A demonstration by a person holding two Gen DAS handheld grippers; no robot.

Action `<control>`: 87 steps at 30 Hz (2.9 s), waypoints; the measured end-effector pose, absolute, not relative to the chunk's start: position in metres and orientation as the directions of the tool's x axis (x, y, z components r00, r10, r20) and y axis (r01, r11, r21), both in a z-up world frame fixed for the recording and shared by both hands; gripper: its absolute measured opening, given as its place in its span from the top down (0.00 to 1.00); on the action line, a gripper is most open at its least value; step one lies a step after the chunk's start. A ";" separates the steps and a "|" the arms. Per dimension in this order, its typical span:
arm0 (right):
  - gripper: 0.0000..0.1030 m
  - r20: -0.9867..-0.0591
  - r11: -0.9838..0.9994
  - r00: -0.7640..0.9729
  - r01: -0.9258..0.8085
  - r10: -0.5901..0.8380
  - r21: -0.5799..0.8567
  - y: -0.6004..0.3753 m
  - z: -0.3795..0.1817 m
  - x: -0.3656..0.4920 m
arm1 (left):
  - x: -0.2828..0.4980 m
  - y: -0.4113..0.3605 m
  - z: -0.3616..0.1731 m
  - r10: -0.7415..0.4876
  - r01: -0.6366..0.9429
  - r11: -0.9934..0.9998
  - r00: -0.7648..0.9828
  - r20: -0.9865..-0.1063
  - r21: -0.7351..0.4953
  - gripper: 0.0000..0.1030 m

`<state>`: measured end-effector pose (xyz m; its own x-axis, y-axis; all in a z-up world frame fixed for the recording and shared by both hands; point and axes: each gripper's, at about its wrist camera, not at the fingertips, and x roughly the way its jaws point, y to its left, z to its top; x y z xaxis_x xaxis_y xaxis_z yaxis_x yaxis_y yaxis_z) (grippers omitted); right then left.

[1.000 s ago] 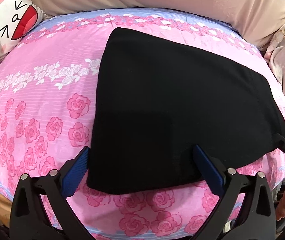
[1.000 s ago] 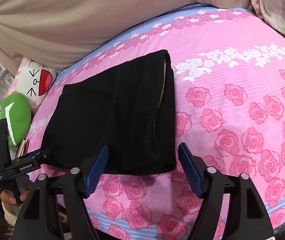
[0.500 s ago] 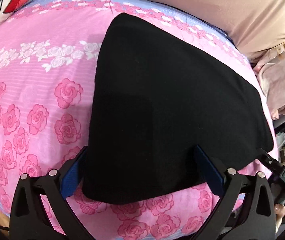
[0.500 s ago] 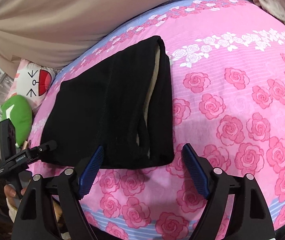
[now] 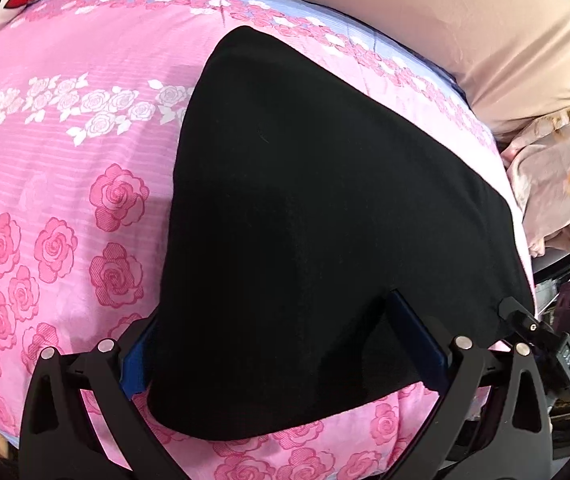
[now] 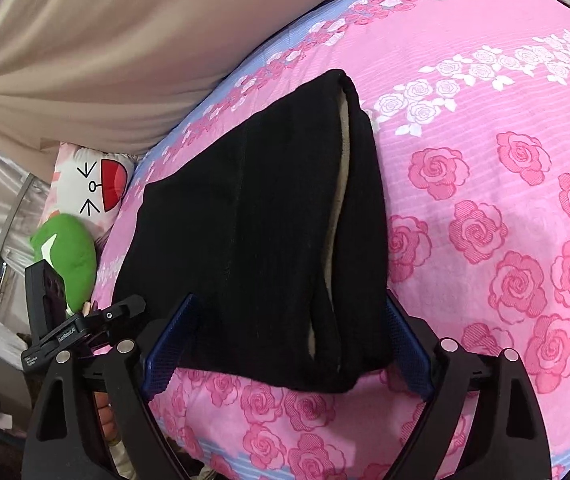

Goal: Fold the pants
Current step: 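Grasp the bundle edge with the left tool while the right tool grasps its other edge, then lift the folded trousers with both tools and carry them toward the pillow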

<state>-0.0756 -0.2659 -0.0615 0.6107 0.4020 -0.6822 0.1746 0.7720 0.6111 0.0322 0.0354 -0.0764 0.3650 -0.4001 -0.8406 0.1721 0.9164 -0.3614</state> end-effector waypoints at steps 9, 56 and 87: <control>0.63 -0.651 0.810 0.662 0.111 0.372 0.576 -0.252 -0.044 -0.078 | 0.023 0.020 -0.059 -0.361 0.228 0.930 0.434 -0.825 -0.287 0.53; 0.20 -0.655 0.771 0.617 0.120 0.436 0.626 -0.261 -0.066 -0.121 | 0.007 0.000 -0.078 -0.299 0.228 0.949 0.421 -0.856 -0.219 0.04; 0.62 -0.595 0.788 0.696 0.068 0.402 0.612 -0.255 -0.022 -0.127 | -0.007 0.019 -0.016 -0.501 0.282 0.865 0.444 -0.743 -0.415 0.81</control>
